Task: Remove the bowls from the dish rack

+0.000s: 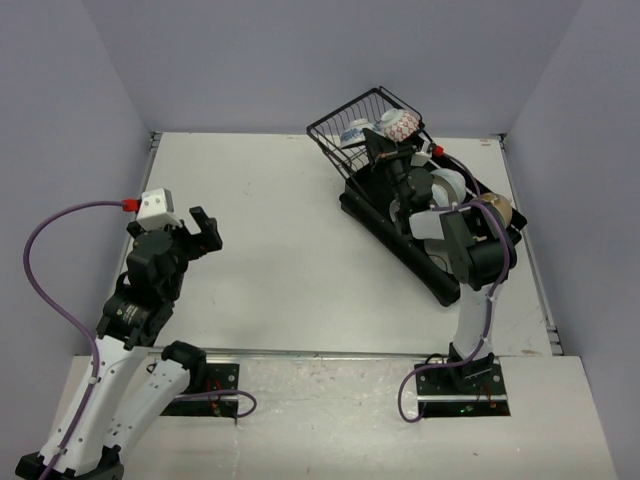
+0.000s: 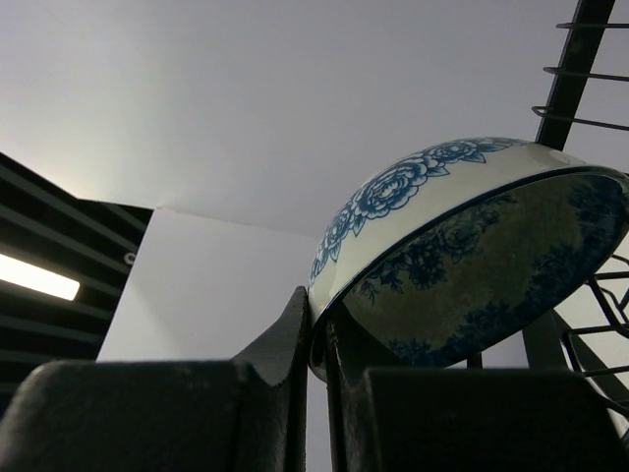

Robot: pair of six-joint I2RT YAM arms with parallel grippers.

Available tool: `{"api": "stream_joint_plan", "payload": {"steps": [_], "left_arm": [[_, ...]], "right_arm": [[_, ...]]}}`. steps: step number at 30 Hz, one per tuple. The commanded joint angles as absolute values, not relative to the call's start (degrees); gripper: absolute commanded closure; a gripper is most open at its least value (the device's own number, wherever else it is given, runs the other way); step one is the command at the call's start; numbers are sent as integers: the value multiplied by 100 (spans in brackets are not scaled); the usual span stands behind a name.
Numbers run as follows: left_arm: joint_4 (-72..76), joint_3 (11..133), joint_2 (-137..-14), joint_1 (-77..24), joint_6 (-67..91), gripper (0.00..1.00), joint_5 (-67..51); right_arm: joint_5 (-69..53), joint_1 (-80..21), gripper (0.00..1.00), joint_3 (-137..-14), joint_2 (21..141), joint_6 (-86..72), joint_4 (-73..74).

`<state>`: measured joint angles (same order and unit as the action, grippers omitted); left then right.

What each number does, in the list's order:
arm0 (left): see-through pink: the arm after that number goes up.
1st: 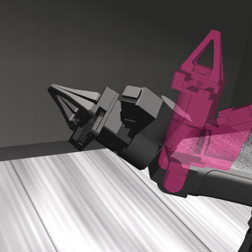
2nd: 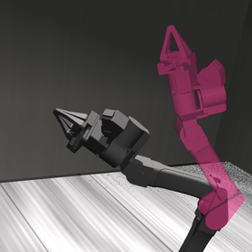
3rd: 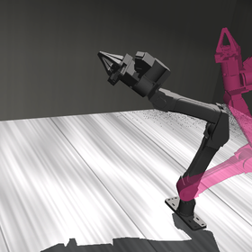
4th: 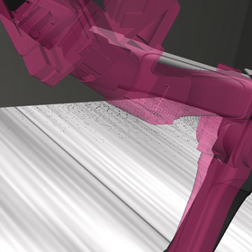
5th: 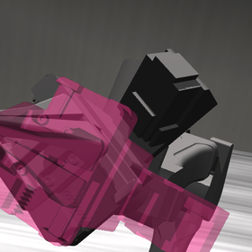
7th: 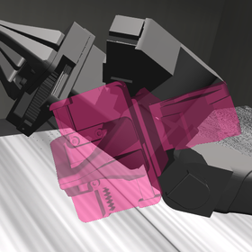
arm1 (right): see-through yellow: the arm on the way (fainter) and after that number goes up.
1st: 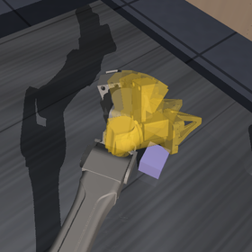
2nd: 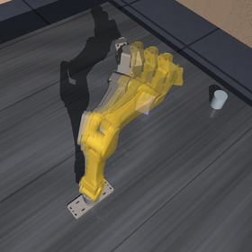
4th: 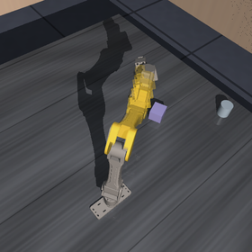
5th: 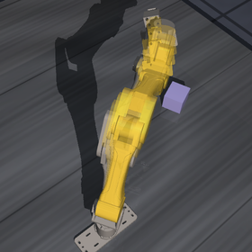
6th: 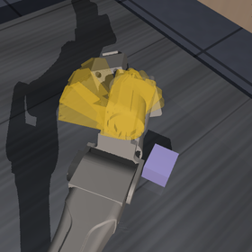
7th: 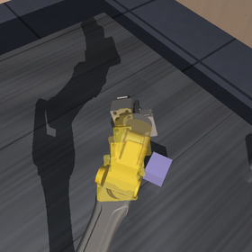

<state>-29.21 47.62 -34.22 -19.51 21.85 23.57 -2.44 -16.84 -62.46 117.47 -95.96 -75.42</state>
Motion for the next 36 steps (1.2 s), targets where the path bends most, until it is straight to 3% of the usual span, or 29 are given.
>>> {"api": "stream_joint_plan", "payload": {"steps": [1,10,17,36], "left_arm": [[-2707,4799,-3419,-1907,2109,0,2391],[-2698,4790,-3393,-1898,2118,0,2408],[-2690,4790,-3410,-1855,2118,0,2347],[-2689,4790,-3445,-1793,2118,0,2312]], "right_arm": [[-729,-1591,100,-6345,12033,-9467,-8112],[-1493,-1521,100,-7268,12068,-8905,-8649],[-1819,-1512,100,-7356,11532,-8315,-7956],[-2426,-1538,100,-7488,11022,-8174,-7972]]}}
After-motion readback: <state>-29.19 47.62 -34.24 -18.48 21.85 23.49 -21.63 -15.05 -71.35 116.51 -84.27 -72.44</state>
